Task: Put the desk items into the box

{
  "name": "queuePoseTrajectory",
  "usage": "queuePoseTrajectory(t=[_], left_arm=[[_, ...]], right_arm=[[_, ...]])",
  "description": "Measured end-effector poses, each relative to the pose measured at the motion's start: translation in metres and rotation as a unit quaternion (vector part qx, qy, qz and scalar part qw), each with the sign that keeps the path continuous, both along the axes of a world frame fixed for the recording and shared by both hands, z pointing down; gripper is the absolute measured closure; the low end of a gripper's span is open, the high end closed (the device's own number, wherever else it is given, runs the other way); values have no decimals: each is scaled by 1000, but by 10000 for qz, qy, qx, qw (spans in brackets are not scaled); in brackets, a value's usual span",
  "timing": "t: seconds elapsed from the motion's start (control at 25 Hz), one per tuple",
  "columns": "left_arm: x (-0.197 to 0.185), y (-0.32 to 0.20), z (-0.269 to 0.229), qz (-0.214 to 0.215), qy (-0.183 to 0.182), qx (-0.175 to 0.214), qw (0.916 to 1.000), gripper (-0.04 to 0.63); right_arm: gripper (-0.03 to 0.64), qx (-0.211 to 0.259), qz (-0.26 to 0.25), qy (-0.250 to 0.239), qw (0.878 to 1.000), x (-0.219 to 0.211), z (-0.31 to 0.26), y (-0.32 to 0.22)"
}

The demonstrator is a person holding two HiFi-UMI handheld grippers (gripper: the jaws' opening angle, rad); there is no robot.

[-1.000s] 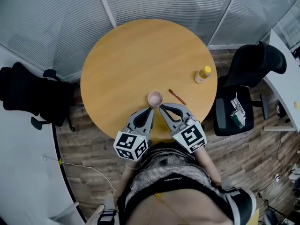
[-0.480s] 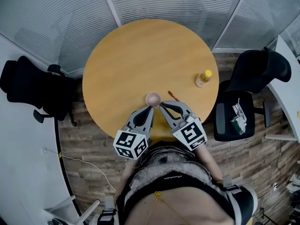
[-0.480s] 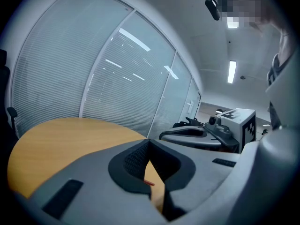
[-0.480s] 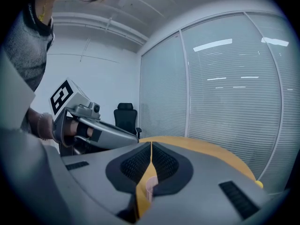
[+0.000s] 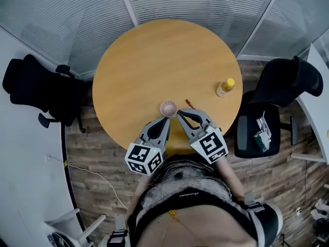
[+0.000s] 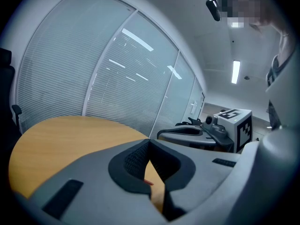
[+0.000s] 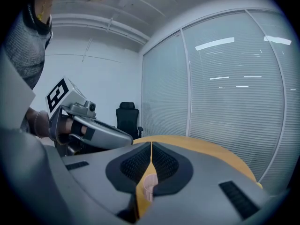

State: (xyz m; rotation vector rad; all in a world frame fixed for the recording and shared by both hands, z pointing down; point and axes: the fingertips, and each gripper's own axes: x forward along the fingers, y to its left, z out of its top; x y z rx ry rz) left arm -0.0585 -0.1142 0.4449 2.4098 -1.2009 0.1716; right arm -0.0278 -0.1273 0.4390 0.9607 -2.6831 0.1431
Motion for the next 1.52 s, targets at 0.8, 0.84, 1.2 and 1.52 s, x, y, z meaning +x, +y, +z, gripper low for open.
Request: queuePoseTrajectory(t=[0.8, 0.84, 1.2, 1.52], left_arm=[[-7, 9, 14, -166, -59, -235, 9996, 598], [-7, 9, 15, -169, -58, -246, 9995, 598], [-12, 15, 22, -143, -53, -366, 9992, 597], [-17, 17, 28, -129, -108, -510, 9986, 598]], right_arm=[[594, -353, 918, 346, 9945, 57, 45, -37], [594, -374, 938, 396, 9941, 59, 49, -37], [594, -657, 1116, 539, 9901, 78, 78, -41], [594, -983, 1231, 634, 9855, 90, 105, -54]])
